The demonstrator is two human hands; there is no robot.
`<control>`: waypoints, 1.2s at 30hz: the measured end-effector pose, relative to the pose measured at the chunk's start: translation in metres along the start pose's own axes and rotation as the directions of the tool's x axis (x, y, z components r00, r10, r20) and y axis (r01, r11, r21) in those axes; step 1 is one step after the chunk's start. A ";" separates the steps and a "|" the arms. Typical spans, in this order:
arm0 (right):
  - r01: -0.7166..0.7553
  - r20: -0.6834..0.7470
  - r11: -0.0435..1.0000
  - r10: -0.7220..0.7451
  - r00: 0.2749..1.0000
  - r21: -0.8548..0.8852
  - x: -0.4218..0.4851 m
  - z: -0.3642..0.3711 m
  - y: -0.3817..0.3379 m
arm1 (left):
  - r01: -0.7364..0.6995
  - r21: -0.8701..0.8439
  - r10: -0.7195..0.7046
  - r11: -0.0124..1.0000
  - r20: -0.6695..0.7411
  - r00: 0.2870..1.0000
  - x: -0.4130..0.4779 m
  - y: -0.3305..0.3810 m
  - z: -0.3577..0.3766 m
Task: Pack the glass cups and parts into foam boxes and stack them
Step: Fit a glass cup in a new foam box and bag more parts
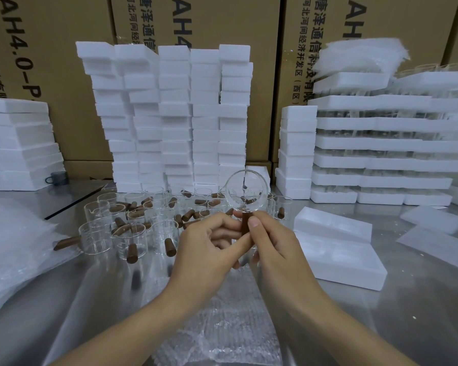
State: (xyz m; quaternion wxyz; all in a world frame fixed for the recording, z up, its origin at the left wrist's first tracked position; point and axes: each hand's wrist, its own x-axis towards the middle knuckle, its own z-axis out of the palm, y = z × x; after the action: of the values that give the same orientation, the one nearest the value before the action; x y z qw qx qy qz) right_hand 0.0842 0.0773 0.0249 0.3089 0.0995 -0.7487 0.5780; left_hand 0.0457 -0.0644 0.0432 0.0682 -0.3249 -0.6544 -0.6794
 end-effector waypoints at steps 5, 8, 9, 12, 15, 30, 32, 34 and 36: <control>-0.006 -0.006 1.000 0.007 1.000 0.025 -0.001 0.000 -0.003 | -0.007 -0.002 0.007 1.000 -0.003 1.000 0.000 0.000 0.000; -0.005 -0.004 1.000 0.005 1.000 0.017 -0.001 -0.001 -0.002 | -0.019 0.005 0.019 1.000 -0.007 1.000 0.000 -0.001 0.000; -0.006 -0.006 1.000 0.006 1.000 0.019 -0.001 -0.001 -0.002 | -0.024 0.007 0.024 1.000 -0.013 1.000 0.000 -0.001 0.001; -0.001 -0.071 1.000 0.001 0.998 0.009 -0.002 -0.001 -0.003 | -0.024 0.019 0.025 1.000 -0.056 0.998 0.000 0.001 0.001; -0.002 -0.121 1.000 -0.001 0.993 -0.019 -0.002 -0.001 0.000 | -0.016 0.065 0.021 0.998 -0.083 0.996 0.001 -0.001 0.001; -0.236 -0.091 0.916 0.279 0.956 0.325 0.013 -0.019 -0.022 | -0.065 0.004 0.065 0.998 -0.105 0.992 0.008 0.001 -0.005; -0.330 0.022 0.819 0.363 0.932 0.469 0.011 -0.016 -0.025 | -0.096 0.025 0.099 0.995 -0.126 0.987 0.009 0.001 -0.007; -0.413 0.176 0.692 0.389 0.904 0.592 0.009 -0.014 -0.027 | -0.119 0.054 0.126 0.991 -0.151 0.980 0.010 0.003 -0.009; -0.466 0.298 0.605 0.362 0.883 0.645 0.006 -0.012 -0.027 | -0.153 0.075 0.163 0.985 -0.161 0.973 0.011 0.008 -0.010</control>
State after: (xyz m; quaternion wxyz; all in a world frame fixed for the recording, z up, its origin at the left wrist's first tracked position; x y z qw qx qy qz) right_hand 0.0966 0.0810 0.0516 0.0528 0.0721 -0.4939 0.8649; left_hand 0.0378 -0.0712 0.0561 0.1868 -0.3156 -0.6392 -0.6759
